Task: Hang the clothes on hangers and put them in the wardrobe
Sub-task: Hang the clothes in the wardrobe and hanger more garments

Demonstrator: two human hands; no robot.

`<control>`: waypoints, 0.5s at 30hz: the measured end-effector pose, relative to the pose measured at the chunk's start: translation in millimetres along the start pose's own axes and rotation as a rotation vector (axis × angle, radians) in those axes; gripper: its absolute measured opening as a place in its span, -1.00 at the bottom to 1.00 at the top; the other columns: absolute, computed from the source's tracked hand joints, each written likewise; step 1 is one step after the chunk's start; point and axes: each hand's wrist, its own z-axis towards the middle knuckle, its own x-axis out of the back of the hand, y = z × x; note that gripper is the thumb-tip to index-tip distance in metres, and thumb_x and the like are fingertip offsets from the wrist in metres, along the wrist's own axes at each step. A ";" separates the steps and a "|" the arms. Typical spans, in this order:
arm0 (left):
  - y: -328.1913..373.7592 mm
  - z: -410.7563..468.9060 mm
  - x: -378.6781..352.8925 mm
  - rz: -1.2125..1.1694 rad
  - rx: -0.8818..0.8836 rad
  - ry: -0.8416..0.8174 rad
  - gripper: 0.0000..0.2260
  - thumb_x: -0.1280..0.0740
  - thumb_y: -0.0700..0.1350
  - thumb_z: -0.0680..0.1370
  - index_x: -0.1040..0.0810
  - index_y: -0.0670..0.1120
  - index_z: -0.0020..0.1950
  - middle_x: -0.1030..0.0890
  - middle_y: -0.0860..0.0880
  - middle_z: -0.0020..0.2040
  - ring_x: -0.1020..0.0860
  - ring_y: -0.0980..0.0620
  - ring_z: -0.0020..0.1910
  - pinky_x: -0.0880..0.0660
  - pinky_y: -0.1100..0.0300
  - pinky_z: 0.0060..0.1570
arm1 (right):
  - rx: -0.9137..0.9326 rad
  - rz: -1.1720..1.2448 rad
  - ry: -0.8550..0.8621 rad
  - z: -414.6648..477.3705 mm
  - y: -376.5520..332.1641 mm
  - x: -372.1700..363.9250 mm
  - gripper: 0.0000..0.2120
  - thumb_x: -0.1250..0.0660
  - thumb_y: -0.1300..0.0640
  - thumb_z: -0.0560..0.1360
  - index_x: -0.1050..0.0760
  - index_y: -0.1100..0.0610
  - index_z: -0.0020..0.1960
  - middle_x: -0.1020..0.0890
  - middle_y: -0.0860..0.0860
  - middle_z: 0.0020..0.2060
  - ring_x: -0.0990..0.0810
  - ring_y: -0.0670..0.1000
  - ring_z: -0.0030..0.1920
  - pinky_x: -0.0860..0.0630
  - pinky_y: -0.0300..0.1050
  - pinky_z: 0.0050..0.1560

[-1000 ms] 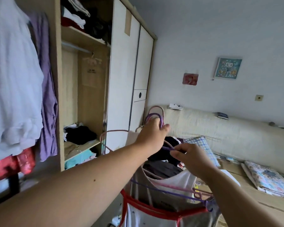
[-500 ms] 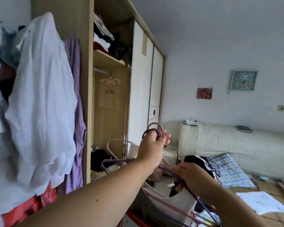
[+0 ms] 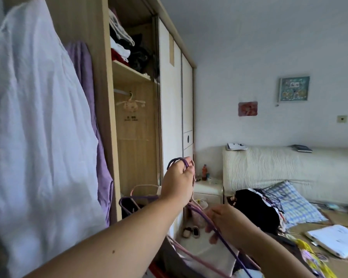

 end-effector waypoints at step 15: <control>-72.1 180.3 -33.9 -0.098 0.025 0.092 -0.85 -0.17 -0.19 0.62 -0.46 -0.01 -0.10 -0.64 0.02 -0.10 -0.63 0.15 -0.19 -0.54 0.30 -0.15 | 0.035 0.101 -0.027 211.6 8.5 14.7 -0.72 -0.22 0.06 0.57 -0.57 0.20 -0.19 -0.62 0.01 -0.39 -0.57 -0.02 -0.48 -0.53 -0.20 -0.39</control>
